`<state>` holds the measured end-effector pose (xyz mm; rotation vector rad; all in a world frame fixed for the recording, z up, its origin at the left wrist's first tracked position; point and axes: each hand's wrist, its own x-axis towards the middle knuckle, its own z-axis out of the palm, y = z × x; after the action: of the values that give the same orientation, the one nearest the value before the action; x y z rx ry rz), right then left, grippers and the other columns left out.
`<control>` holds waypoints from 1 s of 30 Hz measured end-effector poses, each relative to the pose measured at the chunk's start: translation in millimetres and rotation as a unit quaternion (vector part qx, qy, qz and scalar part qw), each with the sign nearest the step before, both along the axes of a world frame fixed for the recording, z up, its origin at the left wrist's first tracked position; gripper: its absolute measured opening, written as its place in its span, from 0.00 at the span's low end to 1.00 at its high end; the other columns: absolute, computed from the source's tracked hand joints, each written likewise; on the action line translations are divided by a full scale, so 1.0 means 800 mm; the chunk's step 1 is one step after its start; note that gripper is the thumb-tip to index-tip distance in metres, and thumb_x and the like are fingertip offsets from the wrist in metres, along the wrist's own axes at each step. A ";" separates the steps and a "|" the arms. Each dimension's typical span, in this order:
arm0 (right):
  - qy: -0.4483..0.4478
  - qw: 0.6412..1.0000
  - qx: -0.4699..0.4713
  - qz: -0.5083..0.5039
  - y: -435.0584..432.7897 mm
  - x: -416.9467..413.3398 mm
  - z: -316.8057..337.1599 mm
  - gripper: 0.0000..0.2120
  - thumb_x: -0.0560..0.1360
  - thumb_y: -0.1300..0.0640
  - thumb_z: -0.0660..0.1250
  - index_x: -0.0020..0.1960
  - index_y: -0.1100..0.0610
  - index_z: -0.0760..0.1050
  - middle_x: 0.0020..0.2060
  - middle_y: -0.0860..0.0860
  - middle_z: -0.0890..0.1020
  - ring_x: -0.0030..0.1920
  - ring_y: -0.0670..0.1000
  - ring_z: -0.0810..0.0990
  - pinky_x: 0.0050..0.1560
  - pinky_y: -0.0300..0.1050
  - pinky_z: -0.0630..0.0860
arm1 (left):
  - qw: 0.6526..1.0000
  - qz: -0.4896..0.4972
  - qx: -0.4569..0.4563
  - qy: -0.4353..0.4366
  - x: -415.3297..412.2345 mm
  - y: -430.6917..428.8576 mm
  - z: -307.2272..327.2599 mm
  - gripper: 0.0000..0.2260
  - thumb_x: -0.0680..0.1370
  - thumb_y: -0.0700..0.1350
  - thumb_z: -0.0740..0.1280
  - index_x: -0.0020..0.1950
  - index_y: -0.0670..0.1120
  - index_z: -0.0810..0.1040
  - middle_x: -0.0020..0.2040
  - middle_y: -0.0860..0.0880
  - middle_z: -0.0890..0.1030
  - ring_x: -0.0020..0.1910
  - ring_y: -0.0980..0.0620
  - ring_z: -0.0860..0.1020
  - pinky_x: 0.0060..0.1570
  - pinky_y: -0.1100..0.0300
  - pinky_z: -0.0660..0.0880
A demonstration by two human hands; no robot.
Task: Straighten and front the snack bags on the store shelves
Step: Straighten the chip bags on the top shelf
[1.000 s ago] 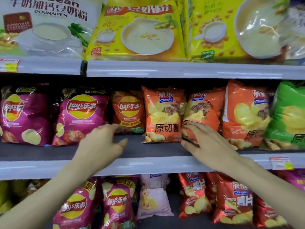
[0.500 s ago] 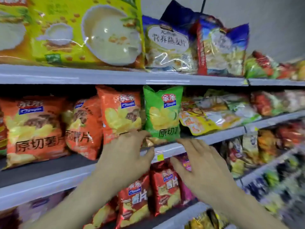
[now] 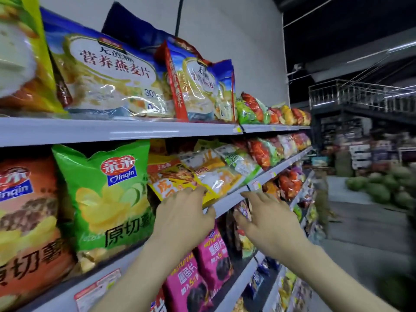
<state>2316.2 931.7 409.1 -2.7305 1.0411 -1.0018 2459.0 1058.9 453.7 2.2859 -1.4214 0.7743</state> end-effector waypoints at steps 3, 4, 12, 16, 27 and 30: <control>0.008 0.999 0.008 -0.049 -0.037 -0.004 -0.008 0.29 0.82 0.36 0.56 0.80 0.47 0.63 0.74 0.48 0.73 0.75 0.54 0.67 0.71 0.54 0.66 | 0.998 -0.042 0.014 0.037 0.003 -0.051 -0.011 0.21 0.82 0.58 0.63 0.73 0.55 0.73 0.66 0.51 0.80 0.65 0.43 0.78 0.56 0.51 0.76; 0.013 0.998 0.007 -0.065 -0.049 -0.007 -0.012 0.29 0.82 0.36 0.57 0.79 0.48 0.64 0.72 0.48 0.74 0.74 0.54 0.69 0.69 0.54 0.67 | 0.997 -0.056 0.023 0.053 0.003 -0.068 -0.017 0.21 0.82 0.58 0.63 0.74 0.55 0.73 0.67 0.50 0.80 0.65 0.43 0.79 0.56 0.51 0.76; 0.063 0.983 0.020 -0.171 -0.173 -0.047 -0.055 0.23 0.83 0.37 0.55 0.69 0.50 0.72 0.63 0.50 0.79 0.67 0.56 0.74 0.64 0.54 0.71 | 0.977 -0.152 0.095 0.115 -0.011 -0.243 -0.071 0.12 0.81 0.56 0.63 0.59 0.51 0.79 0.52 0.49 0.84 0.52 0.44 0.82 0.44 0.54 0.77; 0.086 0.973 0.055 -0.209 -0.257 -0.077 -0.090 0.21 0.82 0.39 0.56 0.65 0.50 0.74 0.65 0.50 0.79 0.68 0.57 0.73 0.64 0.53 0.71 | 0.962 -0.192 0.141 0.133 -0.033 -0.347 -0.108 0.13 0.82 0.56 0.64 0.59 0.50 0.78 0.52 0.49 0.82 0.53 0.44 0.81 0.47 0.51 0.78; 0.186 0.949 0.146 -0.207 -0.510 -0.170 -0.180 0.21 0.83 0.42 0.56 0.71 0.51 0.73 0.68 0.52 0.78 0.71 0.58 0.73 0.67 0.53 0.70 | 0.910 -0.263 0.273 0.170 -0.130 -0.645 -0.203 0.19 0.82 0.57 0.66 0.70 0.51 0.77 0.59 0.48 0.81 0.55 0.43 0.81 0.45 0.54 0.77; 0.186 0.947 0.163 -0.207 -0.561 -0.193 -0.201 0.21 0.83 0.42 0.57 0.71 0.49 0.73 0.68 0.51 0.79 0.70 0.57 0.73 0.68 0.52 0.71 | 0.904 -0.269 0.282 0.177 -0.141 -0.697 -0.228 0.18 0.82 0.56 0.65 0.70 0.52 0.76 0.56 0.47 0.80 0.53 0.43 0.80 0.42 0.54 0.72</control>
<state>2161.6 482.7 248.7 -2.5210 1.7156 -0.2858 2346.1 500.9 271.5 2.0489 -2.1302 -0.2468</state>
